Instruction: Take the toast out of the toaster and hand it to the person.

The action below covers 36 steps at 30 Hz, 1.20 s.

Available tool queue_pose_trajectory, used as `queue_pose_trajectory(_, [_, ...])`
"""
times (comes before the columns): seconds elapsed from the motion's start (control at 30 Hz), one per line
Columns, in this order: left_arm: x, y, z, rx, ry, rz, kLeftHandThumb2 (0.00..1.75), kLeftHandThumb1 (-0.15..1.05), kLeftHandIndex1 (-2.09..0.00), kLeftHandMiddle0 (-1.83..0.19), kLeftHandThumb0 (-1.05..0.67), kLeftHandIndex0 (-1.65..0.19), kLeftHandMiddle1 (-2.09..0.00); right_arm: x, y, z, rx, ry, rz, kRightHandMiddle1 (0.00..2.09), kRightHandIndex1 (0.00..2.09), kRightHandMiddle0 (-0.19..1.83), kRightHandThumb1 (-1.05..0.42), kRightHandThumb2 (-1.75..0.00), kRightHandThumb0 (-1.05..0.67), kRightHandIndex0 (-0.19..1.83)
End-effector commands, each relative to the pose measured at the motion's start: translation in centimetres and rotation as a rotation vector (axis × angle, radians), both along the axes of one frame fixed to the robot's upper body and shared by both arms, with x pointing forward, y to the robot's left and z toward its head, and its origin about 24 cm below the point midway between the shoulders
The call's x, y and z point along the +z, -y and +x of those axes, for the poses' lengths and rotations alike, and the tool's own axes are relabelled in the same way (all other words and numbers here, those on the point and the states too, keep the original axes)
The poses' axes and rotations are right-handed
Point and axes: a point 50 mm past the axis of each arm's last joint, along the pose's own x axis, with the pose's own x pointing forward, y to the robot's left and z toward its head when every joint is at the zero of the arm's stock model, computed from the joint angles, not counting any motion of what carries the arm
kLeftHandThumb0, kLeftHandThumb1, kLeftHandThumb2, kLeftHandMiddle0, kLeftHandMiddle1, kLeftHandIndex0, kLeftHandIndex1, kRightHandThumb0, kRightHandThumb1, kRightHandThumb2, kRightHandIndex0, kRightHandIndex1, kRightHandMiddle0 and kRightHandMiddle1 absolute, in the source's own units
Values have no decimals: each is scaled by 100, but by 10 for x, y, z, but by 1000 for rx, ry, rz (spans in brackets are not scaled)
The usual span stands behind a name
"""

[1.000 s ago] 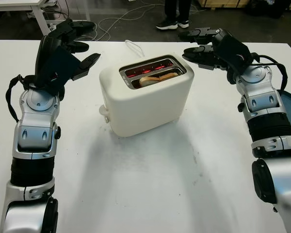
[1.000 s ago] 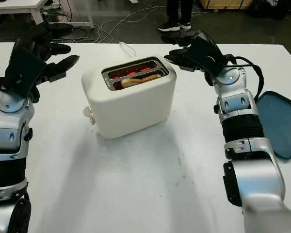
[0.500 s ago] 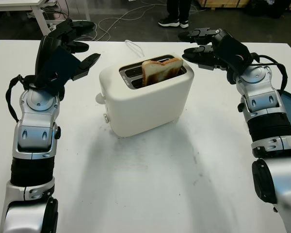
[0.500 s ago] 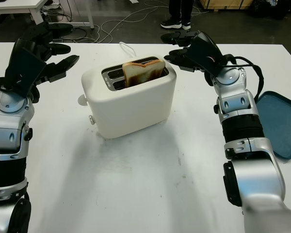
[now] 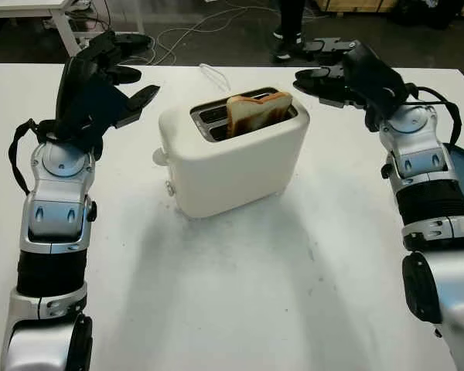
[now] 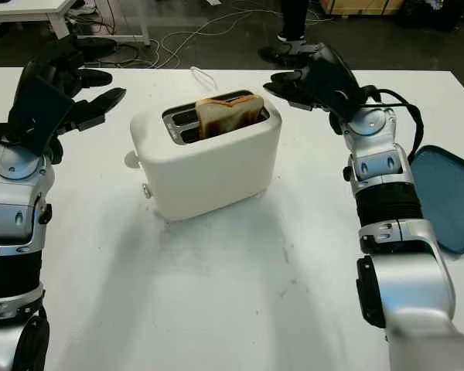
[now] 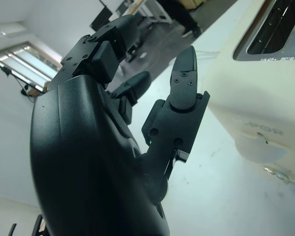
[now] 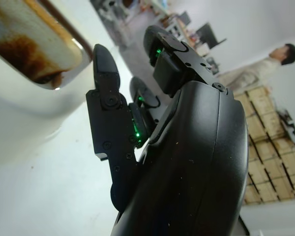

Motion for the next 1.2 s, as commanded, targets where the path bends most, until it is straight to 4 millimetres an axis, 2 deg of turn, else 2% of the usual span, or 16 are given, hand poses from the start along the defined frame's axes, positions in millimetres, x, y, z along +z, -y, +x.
queue_pose_trajectory(0.0, [-1, -2, -1, 13, -4, 1, 41, 73, -53, -27, -24, -42, -95, 25, -3, 1, 16, 91, 18, 4, 12, 69, -82, -1, -40, 75])
queue_pose_trajectory(0.13, [-1, -2, -2, 10, -3, -3, 41, 73, -52, -25, -23, -41, -94, 40, -13, 1, 35, 139, 38, 7, 19, 77, -74, 0, -53, 86])
queue_pose_trajectory(0.27, [-1, -2, -1, 13, -2, -2, 40, 73, -53, -27, -23, -42, -94, 52, -25, -2, 92, 167, 23, 10, 23, 83, -71, 0, -57, 88])
queue_pose_trajectory(0.3, [-1, -2, -1, 15, -1, 2, 40, 73, -53, -27, -24, -42, -95, 53, -27, -3, 109, 171, 13, 9, 30, 84, -70, 0, -55, 84])
queue_pose_trajectory(0.4, [-1, -2, -1, 17, 1, 9, 40, 73, -54, -29, -25, -43, -96, 55, -35, -7, 153, 185, -26, 8, 66, 85, -70, 0, -52, 66])
queue_pose_trajectory(0.53, [-1, -1, -2, 13, -12, -3, 40, 74, -53, -26, -25, -41, -94, 55, -45, -10, 190, 185, -82, 9, 80, 86, -69, 0, -52, 62])
queue_pose_trajectory(0.8, [0, -2, -3, 10, -11, -19, 38, 75, -52, -24, -22, -40, -94, 47, -60, -16, 216, 194, -189, 8, 79, 86, -68, 0, -53, 61])
queue_pose_trajectory(1.17, [0, -2, 0, 15, 5, 25, 38, 74, -54, -29, -26, -42, -95, 40, -66, -22, 250, 203, -284, 7, 74, 85, -64, 0, -46, 61])
